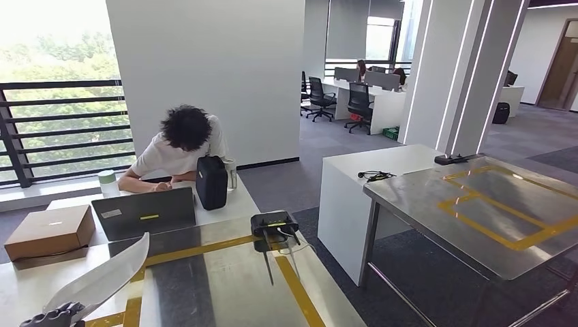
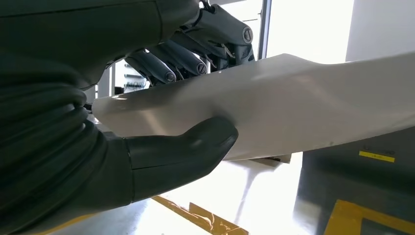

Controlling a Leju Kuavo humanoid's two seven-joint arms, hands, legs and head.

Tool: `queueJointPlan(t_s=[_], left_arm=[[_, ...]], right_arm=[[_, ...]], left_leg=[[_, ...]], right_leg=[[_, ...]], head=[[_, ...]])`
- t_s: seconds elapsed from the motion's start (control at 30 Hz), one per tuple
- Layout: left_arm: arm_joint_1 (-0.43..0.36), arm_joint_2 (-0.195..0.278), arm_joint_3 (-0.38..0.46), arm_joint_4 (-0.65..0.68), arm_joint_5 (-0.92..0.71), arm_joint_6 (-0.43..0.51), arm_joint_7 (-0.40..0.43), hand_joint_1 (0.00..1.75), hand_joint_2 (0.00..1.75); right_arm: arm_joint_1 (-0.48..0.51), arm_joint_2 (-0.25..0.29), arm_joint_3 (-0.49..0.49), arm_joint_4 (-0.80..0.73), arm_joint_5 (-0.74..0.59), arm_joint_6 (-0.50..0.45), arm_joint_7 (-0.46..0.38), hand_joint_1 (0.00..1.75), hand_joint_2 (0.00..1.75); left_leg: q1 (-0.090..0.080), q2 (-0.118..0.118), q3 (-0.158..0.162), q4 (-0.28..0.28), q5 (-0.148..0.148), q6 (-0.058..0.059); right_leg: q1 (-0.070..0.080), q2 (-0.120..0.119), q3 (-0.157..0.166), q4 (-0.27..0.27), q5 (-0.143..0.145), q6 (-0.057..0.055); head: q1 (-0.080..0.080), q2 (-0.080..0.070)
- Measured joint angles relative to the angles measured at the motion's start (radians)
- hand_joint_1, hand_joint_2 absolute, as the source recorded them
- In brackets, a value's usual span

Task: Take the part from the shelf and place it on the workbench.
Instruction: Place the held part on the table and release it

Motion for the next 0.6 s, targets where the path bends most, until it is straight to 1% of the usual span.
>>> queueJointPlan(t_s=[0.07, 0.2, 0.43, 0.6], left_arm=[[0.0, -0.002, 0.0, -0.003, -0.002, 0.004, -0.006, 0.0, 1.75], [0.0, -0.012, 0.007, -0.01, -0.002, 0.008, -0.026, 0.0, 0.0], [-0.003, -0.033, 0.012, -0.022, -0.04, 0.016, 0.007, 0.0, 0.0], [-0.004, -0.051, 0.012, -0.031, -0.059, 0.04, 0.028, 0.0, 0.0]], right_arm=[[0.0, 0.0, -0.001, 0.0, 0.0, 0.0, 0.0, 0.0, 0.0], [0.0, 0.0, -0.003, 0.0, 0.001, 0.0, 0.0, 0.0, 0.0], [0.0, 0.003, -0.021, 0.0, 0.001, 0.0, 0.001, 0.0, 0.0], [0.0, 0.004, -0.026, 0.0, 0.003, 0.0, 0.006, 0.0, 0.0]], left_leg=[[0.0, 0.0, 0.001, 0.0, 0.001, 0.001], [0.001, 0.0, 0.002, 0.0, 0.002, 0.001], [0.001, 0.001, 0.003, -0.001, 0.003, -0.001], [0.001, 0.001, 0.003, -0.001, 0.003, -0.001]], right_leg=[[0.0, 0.0, 0.0, 0.0, 0.001, 0.002], [0.001, 0.0, 0.0, 0.001, 0.001, 0.003], [0.001, 0.0, 0.0, 0.003, 0.001, 0.003], [0.001, 0.0, 0.0, 0.004, 0.001, 0.003]], head=[[0.0, 0.0], [-0.001, 0.0], [-0.002, 0.0], [-0.002, 0.0]])
